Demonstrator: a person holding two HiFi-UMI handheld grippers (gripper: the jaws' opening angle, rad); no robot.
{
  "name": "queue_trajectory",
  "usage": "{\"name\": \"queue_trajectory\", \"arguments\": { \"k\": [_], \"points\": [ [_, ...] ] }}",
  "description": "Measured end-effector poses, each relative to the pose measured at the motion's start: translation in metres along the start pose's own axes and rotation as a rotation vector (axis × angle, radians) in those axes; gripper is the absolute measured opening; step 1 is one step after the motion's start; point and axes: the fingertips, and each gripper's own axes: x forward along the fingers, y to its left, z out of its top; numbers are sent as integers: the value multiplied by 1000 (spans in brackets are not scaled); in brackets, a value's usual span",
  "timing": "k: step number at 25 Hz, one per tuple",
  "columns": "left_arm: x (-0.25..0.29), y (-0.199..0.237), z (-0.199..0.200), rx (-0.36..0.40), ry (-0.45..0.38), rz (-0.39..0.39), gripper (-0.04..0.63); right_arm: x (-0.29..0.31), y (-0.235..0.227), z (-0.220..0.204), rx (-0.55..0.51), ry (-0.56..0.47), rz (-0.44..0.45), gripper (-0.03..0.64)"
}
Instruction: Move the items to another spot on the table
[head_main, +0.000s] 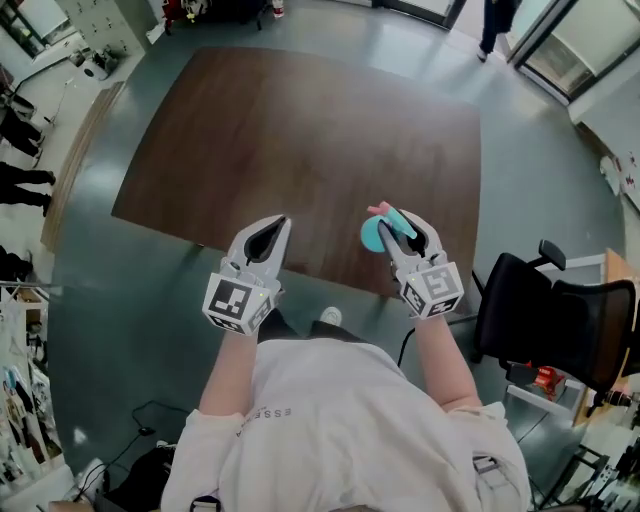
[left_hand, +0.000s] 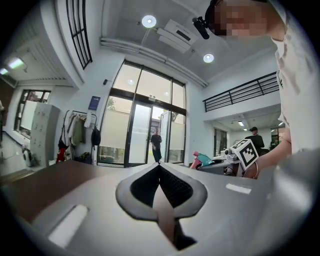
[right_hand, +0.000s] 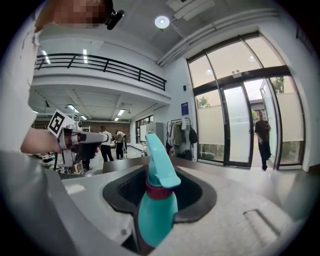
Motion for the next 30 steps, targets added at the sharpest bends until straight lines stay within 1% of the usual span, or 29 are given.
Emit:
{"name": "queue_trajectory", "arguments": {
  "k": [3, 7, 13, 15, 19, 22, 25, 30],
  "points": [
    [-34, 34, 3, -12, -15, 75, 9, 30, 30, 5, -3, 10, 50, 138],
    [-89, 93, 6, -27, -25, 175, 9, 77, 75, 16, -1, 4, 73, 139],
    [-180, 190, 13, -34, -42, 295, 8, 153, 173, 23, -33, 21, 150, 138],
    [-210, 220, 16, -36, -51, 320, 8, 178, 207, 28, -36, 16, 172, 138],
    [-265, 278, 24, -2, -56, 369, 8, 227, 270, 42, -37, -3, 207, 138],
    [-297, 317, 27, -6, -63, 407, 9, 258, 307, 51, -18, -11, 223, 139],
    [-322, 345, 28, -14, -67, 439, 8, 283, 337, 56, -10, 0, 247, 139],
    [-349, 374, 18, -46, -57, 484, 8, 320, 372, 58, -38, 49, 304, 139]
  ]
}}
